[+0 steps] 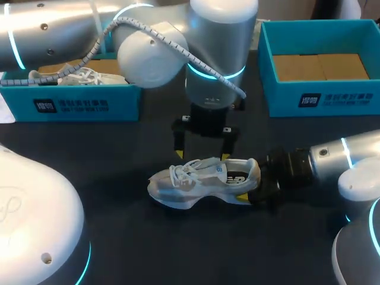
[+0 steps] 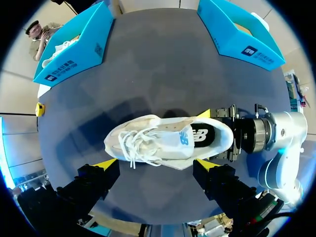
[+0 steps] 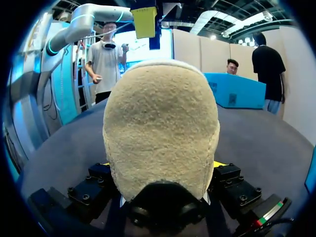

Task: Take the shoe out of the shoebox, open the shoe tongue, remove and reinsert the insole, then place the shoe into the shoebox

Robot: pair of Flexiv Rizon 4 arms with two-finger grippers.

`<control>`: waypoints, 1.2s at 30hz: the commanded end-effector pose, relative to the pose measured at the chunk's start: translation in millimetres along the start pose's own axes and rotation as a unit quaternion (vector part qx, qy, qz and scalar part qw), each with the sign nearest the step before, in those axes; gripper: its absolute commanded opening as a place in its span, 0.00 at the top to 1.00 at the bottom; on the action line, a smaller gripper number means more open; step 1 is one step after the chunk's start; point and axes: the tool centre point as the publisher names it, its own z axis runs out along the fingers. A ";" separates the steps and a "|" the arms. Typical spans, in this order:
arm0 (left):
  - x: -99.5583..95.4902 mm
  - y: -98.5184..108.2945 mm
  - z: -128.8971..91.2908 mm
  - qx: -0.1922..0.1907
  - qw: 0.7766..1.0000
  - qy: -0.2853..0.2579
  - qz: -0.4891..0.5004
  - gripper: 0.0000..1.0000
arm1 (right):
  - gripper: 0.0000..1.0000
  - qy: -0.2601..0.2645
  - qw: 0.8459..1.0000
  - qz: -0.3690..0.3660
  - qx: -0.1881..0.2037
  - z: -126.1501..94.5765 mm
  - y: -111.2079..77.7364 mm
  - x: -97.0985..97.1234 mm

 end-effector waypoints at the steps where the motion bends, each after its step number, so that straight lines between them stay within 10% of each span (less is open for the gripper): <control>1: 1.7 2.5 2.6 -0.001 1.000 0.005 -0.004 0.00 | 1.00 0.000 1.000 0.001 0.002 3.5 -1.4 -1.5; 36: 60.0 -11.4 65.7 -0.013 0.996 -0.064 -0.056 0.00 | 1.00 0.000 1.000 0.001 0.002 3.5 -1.4 -1.5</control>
